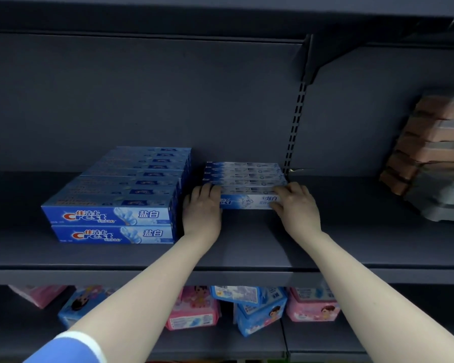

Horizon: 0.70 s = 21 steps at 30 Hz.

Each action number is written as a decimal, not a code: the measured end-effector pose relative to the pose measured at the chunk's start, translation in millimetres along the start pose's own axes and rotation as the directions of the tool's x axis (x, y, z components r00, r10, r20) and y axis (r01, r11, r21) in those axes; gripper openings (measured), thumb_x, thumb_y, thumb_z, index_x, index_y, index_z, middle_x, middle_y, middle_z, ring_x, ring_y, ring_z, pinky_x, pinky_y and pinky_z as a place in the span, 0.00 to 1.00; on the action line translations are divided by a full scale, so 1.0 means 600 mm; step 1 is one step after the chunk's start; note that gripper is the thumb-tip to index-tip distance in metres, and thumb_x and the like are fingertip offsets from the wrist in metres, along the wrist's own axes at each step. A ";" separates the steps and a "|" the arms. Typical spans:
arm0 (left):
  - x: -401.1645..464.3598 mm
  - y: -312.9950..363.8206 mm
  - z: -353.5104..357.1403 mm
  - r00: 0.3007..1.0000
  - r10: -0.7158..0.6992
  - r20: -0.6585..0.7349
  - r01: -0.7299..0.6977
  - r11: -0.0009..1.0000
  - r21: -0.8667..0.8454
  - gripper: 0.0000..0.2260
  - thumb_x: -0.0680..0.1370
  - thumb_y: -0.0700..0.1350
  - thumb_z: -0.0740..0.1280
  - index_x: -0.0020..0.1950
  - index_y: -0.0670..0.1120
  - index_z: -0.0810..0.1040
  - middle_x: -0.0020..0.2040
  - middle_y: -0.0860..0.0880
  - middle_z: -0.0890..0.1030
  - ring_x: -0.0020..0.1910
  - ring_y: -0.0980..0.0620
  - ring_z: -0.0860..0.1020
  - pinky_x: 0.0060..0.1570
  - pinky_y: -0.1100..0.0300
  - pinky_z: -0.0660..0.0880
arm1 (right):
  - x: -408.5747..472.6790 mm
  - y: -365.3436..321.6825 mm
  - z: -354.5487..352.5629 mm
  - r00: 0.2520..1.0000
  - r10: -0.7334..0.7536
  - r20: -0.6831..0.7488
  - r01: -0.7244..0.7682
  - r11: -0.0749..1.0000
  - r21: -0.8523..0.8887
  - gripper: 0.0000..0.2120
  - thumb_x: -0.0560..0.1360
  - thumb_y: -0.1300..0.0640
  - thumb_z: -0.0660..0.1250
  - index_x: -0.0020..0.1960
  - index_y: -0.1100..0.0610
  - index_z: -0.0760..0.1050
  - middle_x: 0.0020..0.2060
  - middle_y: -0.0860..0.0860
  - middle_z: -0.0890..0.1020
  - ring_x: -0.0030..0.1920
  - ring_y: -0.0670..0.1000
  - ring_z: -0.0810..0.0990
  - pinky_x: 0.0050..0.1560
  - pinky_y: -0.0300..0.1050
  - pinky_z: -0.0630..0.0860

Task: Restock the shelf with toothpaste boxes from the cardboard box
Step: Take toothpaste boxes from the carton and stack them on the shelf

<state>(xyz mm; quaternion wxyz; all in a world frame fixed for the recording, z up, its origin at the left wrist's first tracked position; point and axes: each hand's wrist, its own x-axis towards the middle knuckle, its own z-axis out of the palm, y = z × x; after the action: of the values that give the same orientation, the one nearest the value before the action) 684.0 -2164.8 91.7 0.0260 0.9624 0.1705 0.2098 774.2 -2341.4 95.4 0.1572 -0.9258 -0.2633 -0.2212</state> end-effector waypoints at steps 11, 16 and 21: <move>-0.178 0.008 -0.031 0.953 0.186 -0.239 -0.229 0.959 -0.168 0.29 0.78 0.58 0.55 0.74 0.43 0.60 0.74 0.44 0.62 0.74 0.45 0.55 0.73 0.50 0.50 | -0.162 -0.085 -0.029 0.984 -0.090 -0.157 0.109 0.987 0.117 0.26 0.78 0.44 0.52 0.70 0.58 0.67 0.68 0.63 0.69 0.70 0.62 0.64 0.70 0.56 0.59; -0.293 -0.010 0.008 0.967 0.219 -0.127 -0.242 0.949 -0.201 0.31 0.78 0.57 0.57 0.76 0.45 0.52 0.76 0.46 0.56 0.75 0.50 0.49 0.74 0.53 0.46 | -0.285 -0.099 0.012 0.957 -0.228 -0.178 0.256 0.954 0.156 0.22 0.78 0.51 0.57 0.70 0.58 0.64 0.70 0.62 0.67 0.72 0.58 0.58 0.74 0.53 0.52; -0.387 -0.022 0.071 0.966 0.247 -0.069 -0.257 0.937 -0.237 0.29 0.77 0.54 0.60 0.75 0.43 0.56 0.75 0.45 0.56 0.75 0.49 0.50 0.75 0.53 0.47 | -0.386 -0.089 0.076 0.938 -0.309 -0.154 0.335 0.924 0.184 0.20 0.78 0.54 0.60 0.68 0.59 0.65 0.68 0.63 0.69 0.71 0.59 0.62 0.73 0.53 0.57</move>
<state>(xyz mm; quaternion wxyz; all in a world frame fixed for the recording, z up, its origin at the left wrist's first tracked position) 499.1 -2230.0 -40.8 0.1138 0.9616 0.0192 0.2491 582.3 -2376.2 -48.1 0.2301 -0.8331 -0.4234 -0.2715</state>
